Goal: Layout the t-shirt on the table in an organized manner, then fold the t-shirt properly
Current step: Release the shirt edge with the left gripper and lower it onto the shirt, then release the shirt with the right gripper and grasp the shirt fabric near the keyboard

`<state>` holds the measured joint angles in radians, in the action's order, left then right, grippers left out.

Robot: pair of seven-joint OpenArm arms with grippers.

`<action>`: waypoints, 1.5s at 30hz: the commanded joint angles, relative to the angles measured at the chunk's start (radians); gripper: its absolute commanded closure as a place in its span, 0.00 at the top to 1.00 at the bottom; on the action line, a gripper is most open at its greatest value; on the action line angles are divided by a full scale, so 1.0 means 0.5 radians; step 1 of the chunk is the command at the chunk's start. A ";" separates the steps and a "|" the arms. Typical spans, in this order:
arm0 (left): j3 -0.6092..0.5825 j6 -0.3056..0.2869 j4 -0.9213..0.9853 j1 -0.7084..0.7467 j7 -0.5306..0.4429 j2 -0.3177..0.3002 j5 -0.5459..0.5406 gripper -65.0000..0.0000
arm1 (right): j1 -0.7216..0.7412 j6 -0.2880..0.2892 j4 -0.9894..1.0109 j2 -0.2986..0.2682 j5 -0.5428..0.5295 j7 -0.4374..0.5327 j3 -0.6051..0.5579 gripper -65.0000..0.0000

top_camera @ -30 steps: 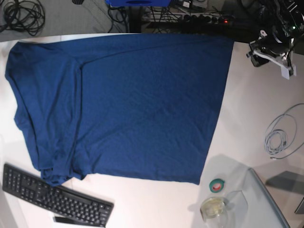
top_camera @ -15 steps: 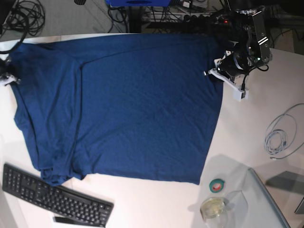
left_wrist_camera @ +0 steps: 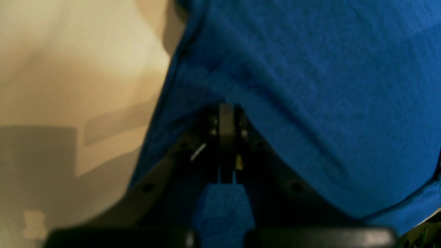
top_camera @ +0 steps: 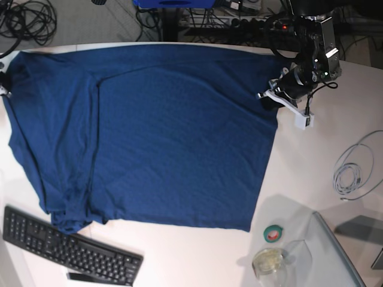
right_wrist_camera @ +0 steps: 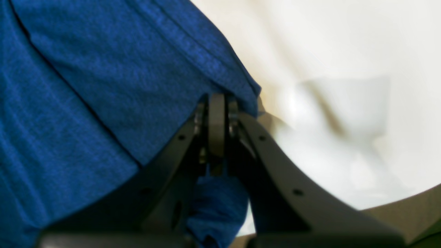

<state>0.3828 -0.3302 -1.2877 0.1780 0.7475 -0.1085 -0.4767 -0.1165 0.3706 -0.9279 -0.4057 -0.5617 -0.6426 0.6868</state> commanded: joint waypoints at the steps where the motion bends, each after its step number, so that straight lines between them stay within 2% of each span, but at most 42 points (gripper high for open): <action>1: 0.003 0.060 0.015 0.026 0.108 -0.018 0.117 0.00 | 0.008 0.003 -0.027 -0.059 -0.010 0.022 0.058 0.01; 5: 0.003 0.060 -0.038 0.029 0.111 -0.018 0.114 0.00 | 0.008 0.024 -0.091 -0.049 -0.010 0.016 0.076 0.01; 10: 0.003 0.060 -0.341 0.103 0.115 -0.018 0.102 0.00 | -0.011 0.024 -0.423 0.015 -0.014 0.016 0.076 0.01; 13: 0.055 0.060 -0.510 0.146 0.225 -0.018 0.102 0.00 | 0.001 0.024 -0.604 0.033 -0.014 0.013 0.070 0.02; 16: 0.227 0.057 -0.618 0.149 0.378 0.001 0.102 0.00 | 0.136 0.024 -0.604 0.012 -0.014 0.013 -0.175 0.04; 18: 0.338 0.054 -0.648 0.149 0.412 0.001 0.102 0.00 | 0.268 0.024 -0.536 -0.025 -0.014 0.022 -0.421 0.12; 22: 0.534 0.051 -0.645 0.149 0.418 -0.015 0.105 0.00 | 0.640 0.024 -0.214 -0.052 -0.014 0.029 -0.795 0.42; 23: 0.574 0.051 -0.642 0.152 0.421 -0.021 0.105 0.00 | 0.729 0.021 -0.122 -0.056 -0.010 0.029 -0.857 0.45; 25: 0.641 0.048 -0.636 0.155 0.421 -0.048 0.108 0.00 | 0.870 0.018 0.062 -0.056 -0.010 0.068 -0.949 0.46; 29: 0.746 0.048 -0.642 0.216 0.412 -0.061 0.105 0.00 | 1.060 0.006 0.415 -0.056 -0.010 0.317 -1.219 0.46; 32: 0.792 0.048 -0.602 0.223 0.409 -0.061 0.114 0.00 | 1.125 0.006 0.547 -0.056 -0.010 0.348 -1.369 0.46; 45: 0.804 0.048 -0.535 0.219 0.409 -0.085 0.105 0.00 | 1.118 0.006 0.559 -0.040 -0.010 0.348 -1.391 0.46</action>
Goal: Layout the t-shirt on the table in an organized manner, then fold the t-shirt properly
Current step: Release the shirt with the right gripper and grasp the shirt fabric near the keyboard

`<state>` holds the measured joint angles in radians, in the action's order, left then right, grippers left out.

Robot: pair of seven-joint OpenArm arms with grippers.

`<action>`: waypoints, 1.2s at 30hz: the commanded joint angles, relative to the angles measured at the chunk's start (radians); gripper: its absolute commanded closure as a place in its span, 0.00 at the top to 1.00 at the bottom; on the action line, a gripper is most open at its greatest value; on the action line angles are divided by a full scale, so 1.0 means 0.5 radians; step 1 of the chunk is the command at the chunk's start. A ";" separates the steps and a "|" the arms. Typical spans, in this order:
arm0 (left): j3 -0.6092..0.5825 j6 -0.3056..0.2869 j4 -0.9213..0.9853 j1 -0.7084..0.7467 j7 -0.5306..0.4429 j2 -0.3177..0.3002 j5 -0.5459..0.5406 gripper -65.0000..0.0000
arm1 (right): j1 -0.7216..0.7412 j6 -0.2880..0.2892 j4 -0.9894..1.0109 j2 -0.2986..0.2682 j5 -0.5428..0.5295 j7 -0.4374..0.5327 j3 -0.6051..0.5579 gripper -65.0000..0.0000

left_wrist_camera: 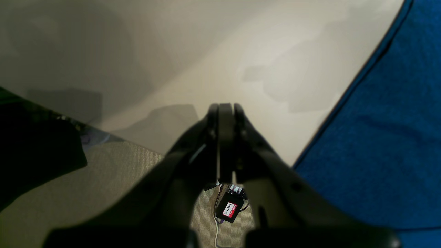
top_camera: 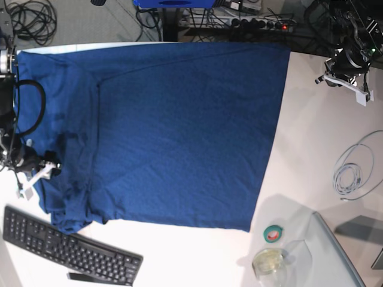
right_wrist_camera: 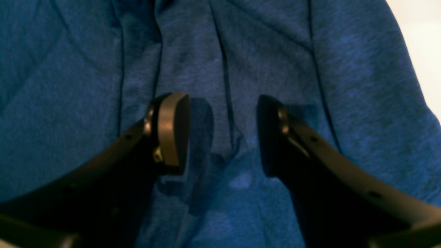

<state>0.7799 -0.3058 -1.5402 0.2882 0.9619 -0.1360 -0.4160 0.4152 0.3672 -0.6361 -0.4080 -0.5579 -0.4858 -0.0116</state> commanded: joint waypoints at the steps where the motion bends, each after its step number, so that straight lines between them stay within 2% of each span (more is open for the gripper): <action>1: 0.007 -0.001 -0.027 -0.001 -0.020 -0.030 -0.017 0.00 | 0.055 0.013 -0.024 -0.033 -0.018 0.034 0.006 0.46; 3: 0.004 -0.001 -0.027 -0.001 -0.020 -0.030 -0.017 0.00 | 0.055 0.013 -0.024 -0.033 -0.018 0.034 0.006 0.44; 8: 0.004 -0.001 -0.027 -0.001 -0.020 -0.030 -0.013 0.00 | 0.055 0.013 -0.021 -0.033 -0.018 0.028 0.006 0.23; 11: 0.004 -0.001 -0.027 -0.001 -0.023 -0.030 -0.013 0.00 | 0.058 0.013 0.059 -0.033 -0.021 0.028 0.006 0.22; 14: 0.004 -0.001 -0.027 -0.001 -0.023 -0.030 -0.013 0.00 | 0.064 0.013 0.123 0.004 -0.021 0.031 0.013 0.29; 16: 0.004 -0.001 -0.027 -0.001 -0.023 -0.030 -0.013 0.00 | 0.064 0.013 0.123 0.007 -0.021 0.034 0.013 0.28; 20: 0.004 -0.001 -0.027 -0.001 -0.023 -0.030 -0.007 0.00 | 0.064 0.013 0.120 0.014 -0.021 0.034 0.016 0.07; 21: 0.004 -0.001 -0.027 -0.001 -0.023 -0.030 -0.007 0.00 | 0.064 0.013 0.120 0.014 -0.021 0.034 0.016 0.06; 28: 0.004 -0.001 -0.027 -0.001 -0.023 -0.030 -0.007 0.00 | -0.028 0.013 -0.110 0.017 -0.030 0.025 0.016 0.04; 32: 0.004 -0.001 -0.027 -0.001 -0.023 -0.030 -0.007 0.00 | -0.086 0.013 -0.282 0.017 -0.033 -0.079 0.019 0.04; 36: -0.006 -0.001 -0.027 -0.004 -0.023 -0.030 -0.007 0.00 | -0.142 0.010 -0.396 0.017 -0.033 -0.092 0.022 0.04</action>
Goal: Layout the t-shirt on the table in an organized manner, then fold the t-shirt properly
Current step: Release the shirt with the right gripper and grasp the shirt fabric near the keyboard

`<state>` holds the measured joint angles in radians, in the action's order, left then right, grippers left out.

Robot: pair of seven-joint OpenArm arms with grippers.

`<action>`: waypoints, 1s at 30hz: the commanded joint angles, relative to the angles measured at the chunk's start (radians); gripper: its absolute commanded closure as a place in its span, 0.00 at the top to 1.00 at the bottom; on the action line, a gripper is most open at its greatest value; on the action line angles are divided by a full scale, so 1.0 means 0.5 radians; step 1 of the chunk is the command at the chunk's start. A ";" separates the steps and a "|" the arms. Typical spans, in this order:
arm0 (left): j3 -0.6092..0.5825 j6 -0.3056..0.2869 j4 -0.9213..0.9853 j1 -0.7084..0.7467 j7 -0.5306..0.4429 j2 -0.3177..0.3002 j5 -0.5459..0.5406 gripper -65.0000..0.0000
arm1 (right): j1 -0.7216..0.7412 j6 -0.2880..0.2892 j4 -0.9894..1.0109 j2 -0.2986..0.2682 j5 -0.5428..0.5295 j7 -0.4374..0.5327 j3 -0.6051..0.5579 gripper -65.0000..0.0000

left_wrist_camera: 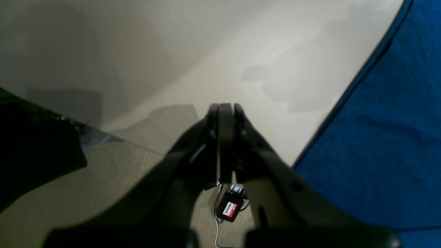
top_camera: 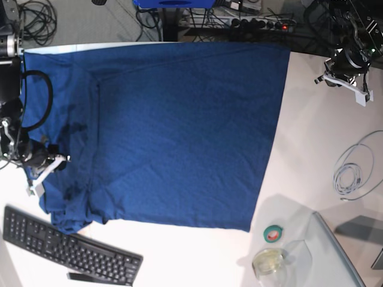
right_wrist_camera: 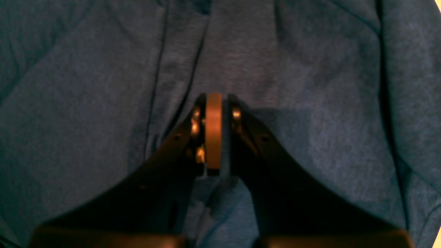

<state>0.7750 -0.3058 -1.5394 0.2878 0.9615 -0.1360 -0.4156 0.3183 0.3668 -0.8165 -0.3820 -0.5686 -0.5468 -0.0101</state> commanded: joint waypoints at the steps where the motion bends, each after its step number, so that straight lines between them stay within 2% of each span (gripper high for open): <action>1: 0.001 -0.001 -0.025 -0.003 -0.022 -0.030 -0.008 0.00 | 0.052 0.011 -0.035 -0.032 -0.009 0.037 0.019 0.05; 4: 0.004 -0.001 0.045 -0.016 -0.022 -0.030 -0.008 0.00 | 0.061 -0.032 -0.035 -0.032 -0.006 0.049 0.080 0.06; 6: 0.004 -0.001 0.085 -0.016 -0.022 -0.030 -0.008 0.00 | 0.071 -0.081 -0.035 -0.029 0.000 0.055 0.129 0.12; 10: 0.001 -0.001 0.101 -0.016 -0.022 -0.030 -0.008 0.00 | 0.154 -0.121 0.048 -0.035 0.000 0.211 0.086 0.43; 12: 0.001 -0.001 0.098 -0.016 -0.022 -0.030 -0.008 0.00 | 0.239 -0.121 0.183 -0.035 0.000 0.264 0.025 0.52; 17: 0.007 -0.001 0.095 -0.016 -0.022 -0.030 -0.008 0.00 | 0.402 -0.115 0.539 -0.032 0.000 0.405 -0.187 0.52; 23: 0.011 -0.001 0.098 -0.016 -0.022 -0.033 -0.008 0.00 | 0.417 -0.115 0.616 0.011 0.000 0.481 -0.300 0.51; 25: 0.011 -0.001 0.098 -0.016 -0.022 -0.033 -0.008 0.00 | 0.417 -0.115 0.616 0.017 0.000 0.481 -0.300 0.42; 29: 0.011 -0.001 0.098 -0.016 -0.022 -0.033 -0.008 0.00 | 0.411 -0.115 0.604 0.020 0.000 0.475 -0.300 0.14; 30: 0.011 -0.001 0.098 -0.016 -0.022 -0.033 -0.008 0.00 | 0.411 -0.115 0.604 0.020 0.000 0.475 -0.300 0.12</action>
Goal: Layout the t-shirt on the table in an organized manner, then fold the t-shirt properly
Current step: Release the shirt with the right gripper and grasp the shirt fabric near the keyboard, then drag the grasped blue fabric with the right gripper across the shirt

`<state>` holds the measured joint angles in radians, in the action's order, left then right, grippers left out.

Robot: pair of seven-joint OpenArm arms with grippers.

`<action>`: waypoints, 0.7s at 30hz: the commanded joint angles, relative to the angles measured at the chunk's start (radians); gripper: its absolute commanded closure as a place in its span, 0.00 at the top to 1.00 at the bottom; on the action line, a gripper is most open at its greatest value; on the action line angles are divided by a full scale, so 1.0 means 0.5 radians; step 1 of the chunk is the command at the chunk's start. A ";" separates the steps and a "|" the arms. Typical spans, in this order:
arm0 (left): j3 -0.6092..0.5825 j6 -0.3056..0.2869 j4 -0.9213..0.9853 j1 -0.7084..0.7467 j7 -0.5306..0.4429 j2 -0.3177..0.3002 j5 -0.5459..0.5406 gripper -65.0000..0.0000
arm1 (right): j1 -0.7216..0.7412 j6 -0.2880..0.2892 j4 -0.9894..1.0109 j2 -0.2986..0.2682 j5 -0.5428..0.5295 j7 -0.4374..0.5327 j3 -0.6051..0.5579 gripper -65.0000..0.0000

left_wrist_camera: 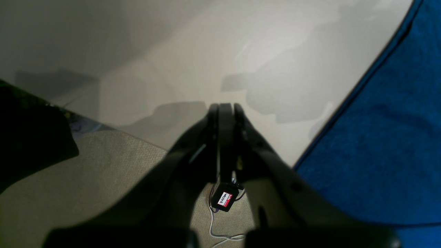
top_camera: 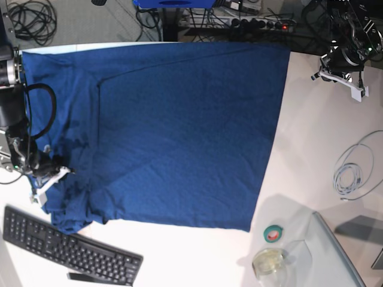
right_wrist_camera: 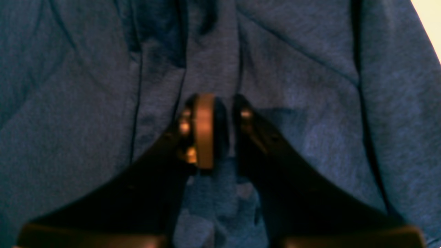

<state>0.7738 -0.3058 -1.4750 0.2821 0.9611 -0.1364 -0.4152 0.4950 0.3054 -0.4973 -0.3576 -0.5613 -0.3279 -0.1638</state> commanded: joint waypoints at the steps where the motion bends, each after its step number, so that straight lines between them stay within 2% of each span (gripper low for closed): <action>1: 0.013 -0.001 -0.028 -0.004 -0.021 -0.033 -0.009 0.00 | 0.058 0.011 -0.035 -0.029 -0.014 0.037 0.007 0.11; 5: 0.013 -0.001 -0.028 -0.004 -0.024 -0.033 -0.009 0.00 | 0.058 0.011 -0.038 -0.032 -0.014 0.034 0.007 0.10; 8: 0.013 -0.001 -0.028 -0.004 -0.024 -0.033 -0.009 0.00 | 0.049 0.011 -0.084 -0.032 -0.017 0.034 0.013 0.00; 11: 0.013 -0.001 -0.028 -0.004 -0.024 -0.033 -0.009 0.00 | -0.034 0.011 -0.259 -0.038 -0.027 0.031 0.013 0.00; 15: 0.013 -0.001 -0.028 -0.004 -0.024 -0.033 -0.009 0.00 | -0.089 0.005 -0.471 -0.038 -0.027 -0.153 0.016 0.00; 21: 0.013 -0.001 -0.028 -0.007 -0.024 -0.033 -0.009 0.00 | -0.280 -0.002 -0.854 -0.029 -0.033 -0.285 0.019 0.00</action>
<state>0.7753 -0.3058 -1.4750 0.2802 0.9607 -0.1368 -0.4156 0.3290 0.3031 -0.9104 -0.3599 -0.5678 -0.4953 -0.1612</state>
